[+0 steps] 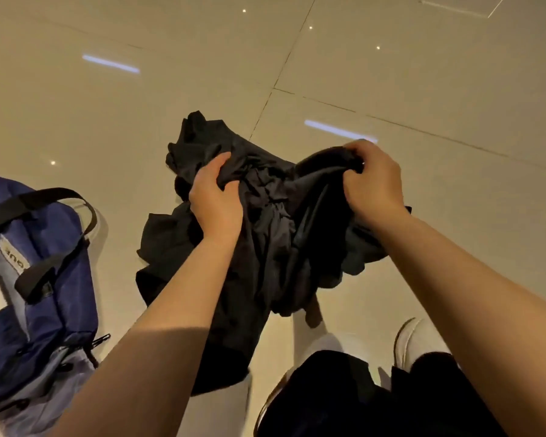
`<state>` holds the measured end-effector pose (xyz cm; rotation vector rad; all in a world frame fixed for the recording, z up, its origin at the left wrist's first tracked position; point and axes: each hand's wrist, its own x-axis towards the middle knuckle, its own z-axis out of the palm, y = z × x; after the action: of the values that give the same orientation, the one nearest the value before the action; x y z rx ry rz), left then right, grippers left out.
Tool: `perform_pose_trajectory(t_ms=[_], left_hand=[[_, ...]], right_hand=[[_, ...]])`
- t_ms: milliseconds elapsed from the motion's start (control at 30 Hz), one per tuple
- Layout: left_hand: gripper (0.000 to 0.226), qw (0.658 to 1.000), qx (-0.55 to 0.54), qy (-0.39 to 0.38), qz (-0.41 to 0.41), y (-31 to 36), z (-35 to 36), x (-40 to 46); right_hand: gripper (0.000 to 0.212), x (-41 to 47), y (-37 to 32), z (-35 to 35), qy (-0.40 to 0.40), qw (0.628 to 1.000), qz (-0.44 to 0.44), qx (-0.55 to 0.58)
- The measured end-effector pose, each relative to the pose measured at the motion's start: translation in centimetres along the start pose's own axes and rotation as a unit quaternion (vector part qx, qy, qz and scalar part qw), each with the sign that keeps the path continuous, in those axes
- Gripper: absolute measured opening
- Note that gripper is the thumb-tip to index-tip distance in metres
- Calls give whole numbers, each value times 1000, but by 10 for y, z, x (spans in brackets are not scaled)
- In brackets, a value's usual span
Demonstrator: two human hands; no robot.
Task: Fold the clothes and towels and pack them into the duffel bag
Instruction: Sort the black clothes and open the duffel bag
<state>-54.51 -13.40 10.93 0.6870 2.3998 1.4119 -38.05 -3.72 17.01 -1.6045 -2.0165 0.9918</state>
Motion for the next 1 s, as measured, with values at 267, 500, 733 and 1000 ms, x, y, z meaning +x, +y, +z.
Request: perform_pose_trajectory(t_ms=[267, 500, 733, 1000], left_hand=[[33, 986, 152, -73, 2, -11, -9, -18], [103, 930, 260, -176, -190, -91, -22, -107], [125, 960, 55, -96, -259, -104, 34, -101], [122, 968, 132, -202, -65, -107, 96, -15]], right_hand=[[44, 46, 86, -80, -32, 962, 97, -254], [84, 53, 106, -46, -268, 886, 108, -363], [100, 51, 141, 4, -331, 895, 52, -295], [94, 63, 198, 65, -204, 952, 93, -207]])
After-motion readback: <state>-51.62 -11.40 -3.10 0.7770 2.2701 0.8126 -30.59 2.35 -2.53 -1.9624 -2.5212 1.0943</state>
